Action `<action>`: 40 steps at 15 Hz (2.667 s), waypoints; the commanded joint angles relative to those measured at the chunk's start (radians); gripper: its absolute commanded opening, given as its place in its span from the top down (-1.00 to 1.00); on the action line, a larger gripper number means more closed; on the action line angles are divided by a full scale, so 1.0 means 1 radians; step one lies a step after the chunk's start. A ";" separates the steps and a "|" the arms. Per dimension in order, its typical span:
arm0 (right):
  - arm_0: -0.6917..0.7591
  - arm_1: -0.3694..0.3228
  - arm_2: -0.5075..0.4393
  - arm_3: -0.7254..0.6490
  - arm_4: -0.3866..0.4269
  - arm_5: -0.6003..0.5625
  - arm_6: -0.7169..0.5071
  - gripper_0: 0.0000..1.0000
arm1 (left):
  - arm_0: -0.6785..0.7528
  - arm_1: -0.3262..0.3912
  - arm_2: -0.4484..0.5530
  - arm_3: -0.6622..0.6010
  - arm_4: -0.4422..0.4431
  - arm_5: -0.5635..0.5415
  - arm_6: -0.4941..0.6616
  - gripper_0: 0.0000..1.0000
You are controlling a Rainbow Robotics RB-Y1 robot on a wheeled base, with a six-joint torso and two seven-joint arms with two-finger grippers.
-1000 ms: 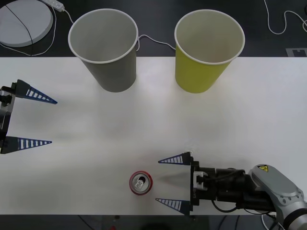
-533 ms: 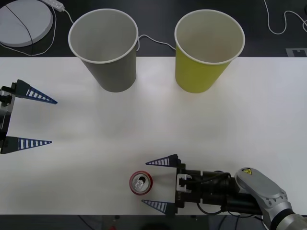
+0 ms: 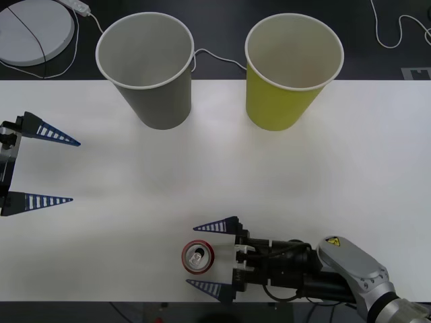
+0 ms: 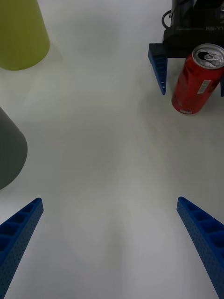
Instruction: Put the can into the green bin and the plastic bottle into the gray bin
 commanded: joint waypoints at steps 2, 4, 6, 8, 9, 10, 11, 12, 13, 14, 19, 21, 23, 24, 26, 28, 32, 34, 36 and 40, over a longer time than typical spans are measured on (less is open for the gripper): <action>-0.007 0.003 0.037 0.000 -0.027 0.034 0.007 -1.00 | 0.000 0.000 0.000 0.000 0.000 0.000 0.000 -1.00; -0.010 0.006 0.040 0.000 -0.028 0.037 0.017 -0.62 | 0.000 0.000 0.000 0.000 0.000 0.000 0.000 -1.00; -0.010 0.006 0.040 0.000 -0.034 0.039 0.021 1.00 | 0.000 0.000 0.000 0.000 0.000 0.000 0.000 -1.00; -0.010 0.006 0.040 0.000 -0.033 0.037 0.024 1.00 | 0.000 0.000 0.000 0.000 0.000 0.000 0.000 -1.00; -0.010 0.006 0.040 0.000 -0.033 0.037 0.024 1.00 | 0.000 0.000 0.000 0.000 0.000 0.000 0.000 -1.00; -0.012 0.006 0.038 0.000 -0.033 0.037 0.024 1.00 | 0.000 0.000 0.000 0.000 0.000 0.000 0.000 -1.00; -0.012 0.006 0.040 0.000 -0.034 0.036 0.021 1.00 | 0.000 0.000 0.000 0.000 0.000 0.000 0.000 -1.00; -0.015 0.006 0.040 0.000 -0.033 0.034 0.018 1.00 | 0.000 0.000 0.000 0.000 0.000 0.000 0.000 -1.00; -0.017 0.005 0.038 -0.002 -0.034 0.033 0.014 1.00 | 0.000 0.000 0.000 0.000 0.000 0.000 0.000 -1.00; -0.017 0.000 0.040 -0.008 -0.039 0.033 0.012 1.00 | 0.000 0.000 0.000 0.000 0.000 0.000 0.000 -1.00; -0.015 -0.101 0.033 -0.135 -0.025 0.033 -0.092 1.00 | 0.000 0.000 0.000 0.000 0.000 0.000 0.000 -1.00; -0.015 -0.147 0.009 -0.195 0.026 0.024 -0.175 1.00 | 0.000 0.000 0.000 0.000 0.000 0.000 0.000 -1.00; -0.015 -0.173 -0.048 -0.232 0.088 -0.027 -0.263 1.00 | 0.000 0.000 0.000 0.000 0.000 0.000 0.000 -1.00; -0.015 -0.179 -0.094 -0.246 0.133 -0.067 -0.316 1.00 | 0.000 0.000 0.000 0.000 0.000 0.000 0.000 -1.00; -0.015 -0.186 -0.194 -0.281 0.234 -0.162 -0.428 1.00 | 0.000 0.000 0.000 0.000 0.000 0.000 0.000 -1.00; -0.015 -0.193 -0.278 -0.323 0.314 -0.233 -0.526 1.00 | 0.000 0.000 0.000 0.000 0.000 0.000 0.000 -1.00; -0.015 -0.226 -0.419 -0.425 0.432 -0.351 -0.744 1.00 | 0.000 0.000 0.000 0.000 0.000 0.000 0.000 -1.00; -0.015 -0.244 -0.494 -0.485 0.486 -0.418 -0.865 1.00 | 0.000 0.000 0.000 0.000 0.000 0.000 0.000 -1.00; -0.015 -0.264 -0.563 -0.545 0.518 -0.481 -0.985 1.00 | 0.000 0.000 0.000 0.000 0.000 0.000 0.000 -1.00; -0.015 -0.361 -0.649 -0.666 0.530 -0.519 -1.226 1.00 | 0.000 0.000 0.000 0.000 0.000 0.000 0.000 -1.00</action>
